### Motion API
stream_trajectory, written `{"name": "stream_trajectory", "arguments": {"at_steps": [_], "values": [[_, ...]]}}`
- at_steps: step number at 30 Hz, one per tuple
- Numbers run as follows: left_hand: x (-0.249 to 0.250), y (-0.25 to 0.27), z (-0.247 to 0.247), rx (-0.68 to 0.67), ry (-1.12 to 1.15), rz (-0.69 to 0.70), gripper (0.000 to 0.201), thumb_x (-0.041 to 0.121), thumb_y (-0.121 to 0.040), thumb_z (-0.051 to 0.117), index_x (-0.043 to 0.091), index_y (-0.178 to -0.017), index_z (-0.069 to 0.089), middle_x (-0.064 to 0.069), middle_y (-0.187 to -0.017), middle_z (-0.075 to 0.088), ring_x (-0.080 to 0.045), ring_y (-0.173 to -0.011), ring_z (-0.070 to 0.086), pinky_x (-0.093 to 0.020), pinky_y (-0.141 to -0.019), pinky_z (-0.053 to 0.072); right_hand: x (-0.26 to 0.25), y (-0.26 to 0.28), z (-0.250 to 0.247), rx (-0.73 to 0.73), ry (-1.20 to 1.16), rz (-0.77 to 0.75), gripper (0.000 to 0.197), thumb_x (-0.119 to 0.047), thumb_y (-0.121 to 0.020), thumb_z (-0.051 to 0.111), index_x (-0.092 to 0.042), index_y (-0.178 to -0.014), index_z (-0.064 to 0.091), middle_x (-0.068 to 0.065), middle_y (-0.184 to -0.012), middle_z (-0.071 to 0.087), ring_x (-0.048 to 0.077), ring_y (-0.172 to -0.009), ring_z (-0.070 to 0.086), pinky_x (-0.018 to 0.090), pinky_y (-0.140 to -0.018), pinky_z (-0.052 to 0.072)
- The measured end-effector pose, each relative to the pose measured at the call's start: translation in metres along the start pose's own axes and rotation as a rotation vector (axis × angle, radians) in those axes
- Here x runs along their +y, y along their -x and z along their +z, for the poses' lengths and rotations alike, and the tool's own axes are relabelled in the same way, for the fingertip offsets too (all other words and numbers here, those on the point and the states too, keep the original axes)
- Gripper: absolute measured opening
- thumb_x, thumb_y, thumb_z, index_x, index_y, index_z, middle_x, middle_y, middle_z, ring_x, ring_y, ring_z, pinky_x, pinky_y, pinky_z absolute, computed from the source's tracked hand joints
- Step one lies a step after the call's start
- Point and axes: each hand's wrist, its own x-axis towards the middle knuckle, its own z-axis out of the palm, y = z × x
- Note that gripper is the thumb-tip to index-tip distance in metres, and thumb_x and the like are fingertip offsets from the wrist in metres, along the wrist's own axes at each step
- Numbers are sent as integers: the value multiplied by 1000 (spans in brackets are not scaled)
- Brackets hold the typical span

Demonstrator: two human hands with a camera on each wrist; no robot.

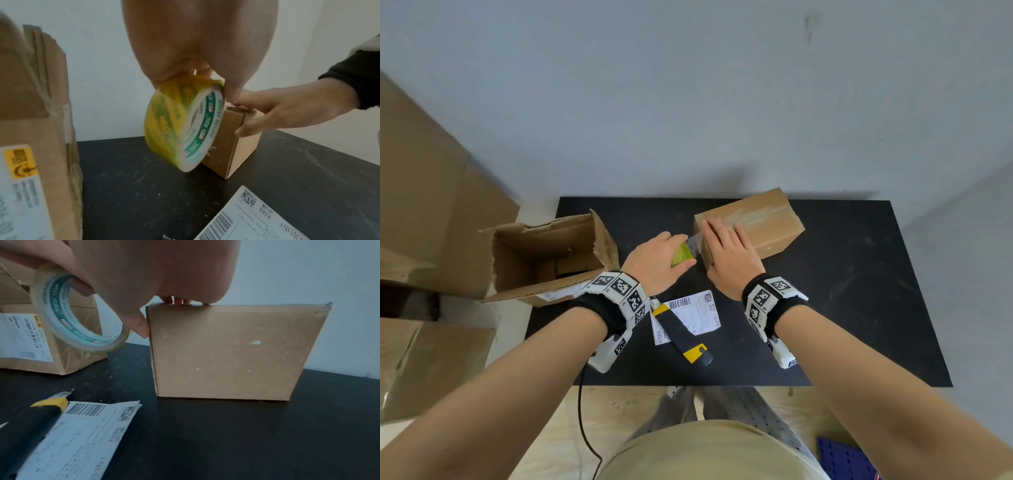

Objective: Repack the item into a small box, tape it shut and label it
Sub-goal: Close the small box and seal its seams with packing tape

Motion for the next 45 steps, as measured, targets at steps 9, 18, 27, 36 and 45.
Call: {"name": "stream_trajectory", "arguments": {"at_steps": [9, 18, 27, 36, 45], "values": [[-5, 10, 10, -2, 16, -48, 47, 40, -98, 40, 20, -140, 36, -4, -117, 53, -17, -97, 58, -29, -78, 48, 2, 3, 5, -33, 84, -108, 78, -29, -94, 49, -13, -150, -2, 3, -159, 3, 21, -147, 3, 41, -117, 0], [-8, 3, 21, -107, -14, -184, 40, 40, -97, 43, 17, -129, 47, -7, -115, 57, -23, -102, 59, -38, -85, 51, 8, 0, 3, -80, 79, -144, 75, -30, -97, 42, -16, -149, -9, 1, -159, -4, 20, -147, -3, 41, -119, 1], [-16, 11, 9, -69, 256, -216, 33, 36, -90, 58, 23, -118, 47, 1, -102, 63, -12, -79, 57, -25, -70, 44, 15, -5, 3, -81, 22, -211, 79, -27, -94, 50, -18, -150, -5, 0, -159, -7, 20, -147, -3, 37, -117, -4], [-24, 24, 12, -11, 385, -343, 35, 38, -86, 63, 23, -115, 49, 1, -99, 63, -15, -89, 61, -30, -80, 50, 8, -21, -4, -94, -72, -283, 80, -28, -92, 56, -14, -151, 4, 8, -159, 0, 23, -147, 1, 30, -115, -8], [-30, 30, 16, -30, 478, -260, 42, 33, -86, 65, 20, -124, 53, 3, -111, 61, -9, -95, 55, -25, -85, 46, -12, -5, -18, -81, -147, -107, 80, -28, -87, 63, -15, -150, 15, 4, -158, 9, 23, -144, 17, 32, -116, 13]]}}
